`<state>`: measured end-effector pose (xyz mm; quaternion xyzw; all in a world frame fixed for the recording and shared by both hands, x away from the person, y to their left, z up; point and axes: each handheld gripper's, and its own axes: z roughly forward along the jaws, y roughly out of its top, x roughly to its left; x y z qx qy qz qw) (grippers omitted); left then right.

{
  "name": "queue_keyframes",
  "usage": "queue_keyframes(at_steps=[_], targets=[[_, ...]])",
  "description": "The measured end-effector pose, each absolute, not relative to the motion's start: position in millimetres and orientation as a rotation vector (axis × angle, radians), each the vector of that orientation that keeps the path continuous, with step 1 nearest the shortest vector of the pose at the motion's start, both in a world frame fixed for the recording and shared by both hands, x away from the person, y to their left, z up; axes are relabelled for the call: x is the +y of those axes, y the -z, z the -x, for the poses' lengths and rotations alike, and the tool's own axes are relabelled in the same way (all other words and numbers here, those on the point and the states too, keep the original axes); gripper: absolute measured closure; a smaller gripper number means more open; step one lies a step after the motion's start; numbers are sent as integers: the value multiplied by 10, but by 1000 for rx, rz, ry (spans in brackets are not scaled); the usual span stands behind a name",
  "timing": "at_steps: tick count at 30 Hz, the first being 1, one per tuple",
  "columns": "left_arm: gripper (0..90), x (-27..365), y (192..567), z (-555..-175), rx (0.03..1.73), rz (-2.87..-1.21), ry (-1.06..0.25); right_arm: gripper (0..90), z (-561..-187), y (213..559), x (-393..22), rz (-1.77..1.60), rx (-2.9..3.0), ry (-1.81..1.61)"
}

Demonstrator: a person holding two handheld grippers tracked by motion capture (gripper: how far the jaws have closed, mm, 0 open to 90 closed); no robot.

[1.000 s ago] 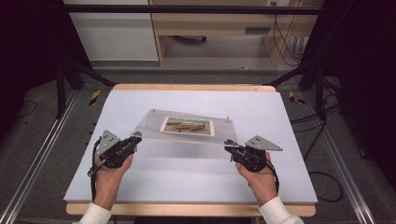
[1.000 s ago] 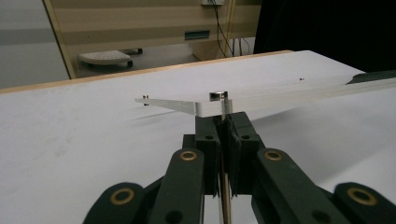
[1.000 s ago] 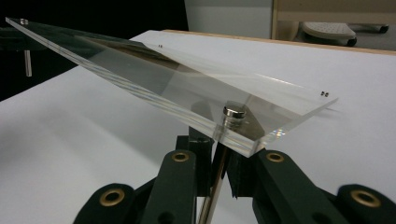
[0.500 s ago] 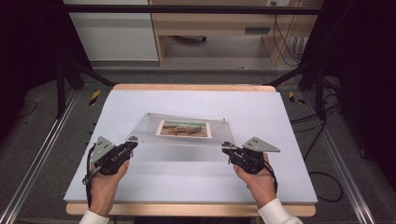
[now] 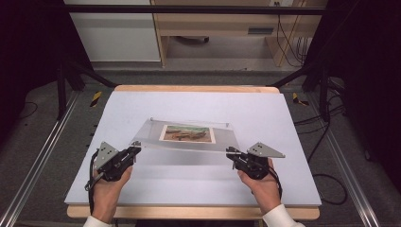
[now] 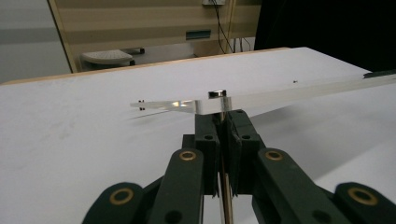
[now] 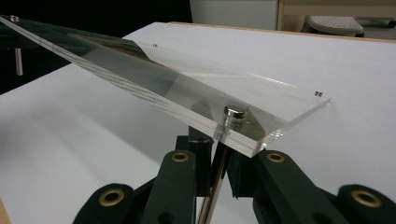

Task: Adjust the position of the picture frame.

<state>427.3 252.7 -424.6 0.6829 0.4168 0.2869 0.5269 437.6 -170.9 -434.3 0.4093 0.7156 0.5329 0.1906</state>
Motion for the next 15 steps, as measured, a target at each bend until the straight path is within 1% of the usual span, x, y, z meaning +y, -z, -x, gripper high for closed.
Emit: queue_keyframes(at_steps=[6, 15], targets=[[832, 2447, 4270, -4290, 986, -1638, -683, 817, -4356, 4359, -1784, -1153, 2009, -1485], [830, 2331, 4314, -4421, 986, -1627, -687, 820, -4460, 4332, -1882, -1171, 1982, -1465]])
